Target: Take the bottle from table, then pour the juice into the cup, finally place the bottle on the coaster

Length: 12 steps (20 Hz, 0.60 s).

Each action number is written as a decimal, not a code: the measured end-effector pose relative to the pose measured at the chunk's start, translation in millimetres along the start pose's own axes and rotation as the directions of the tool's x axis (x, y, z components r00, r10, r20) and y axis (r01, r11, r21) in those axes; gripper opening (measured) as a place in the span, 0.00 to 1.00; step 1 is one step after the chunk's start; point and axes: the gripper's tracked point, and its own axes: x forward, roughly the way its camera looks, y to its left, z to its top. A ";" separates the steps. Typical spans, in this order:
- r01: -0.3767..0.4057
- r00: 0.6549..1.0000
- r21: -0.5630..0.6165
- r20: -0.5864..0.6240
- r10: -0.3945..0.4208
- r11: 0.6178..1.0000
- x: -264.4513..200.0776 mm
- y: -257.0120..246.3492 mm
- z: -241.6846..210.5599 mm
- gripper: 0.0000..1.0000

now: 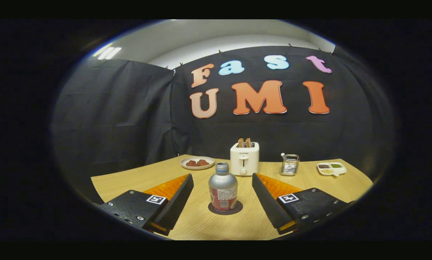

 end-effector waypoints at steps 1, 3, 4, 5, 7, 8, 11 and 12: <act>0.007 1.000 -0.004 0.021 -0.006 1.000 -8.0 -1.1 10.6 0.97; 0.017 0.999 -0.011 0.048 -0.016 1.000 -23.5 -3.3 25.1 0.97; 0.030 0.997 -0.014 0.066 -0.029 0.999 -32.0 -5.4 33.8 0.97; 0.051 0.995 -0.018 0.087 -0.049 0.999 -44.1 -8.3 42.3 0.97; 0.107 0.986 -0.029 0.129 -0.102 0.994 -60.7 -18.3 59.4 0.97; 0.134 0.980 -0.035 0.150 -0.127 0.990 -67.9 -22.3 66.6 0.97; 0.177 0.966 -0.053 0.202 -0.163 0.983 -85.3 -26.5 85.3 0.97; 0.184 0.963 -0.050 0.210 -0.169 0.982 -89.9 -26.3 88.0 0.97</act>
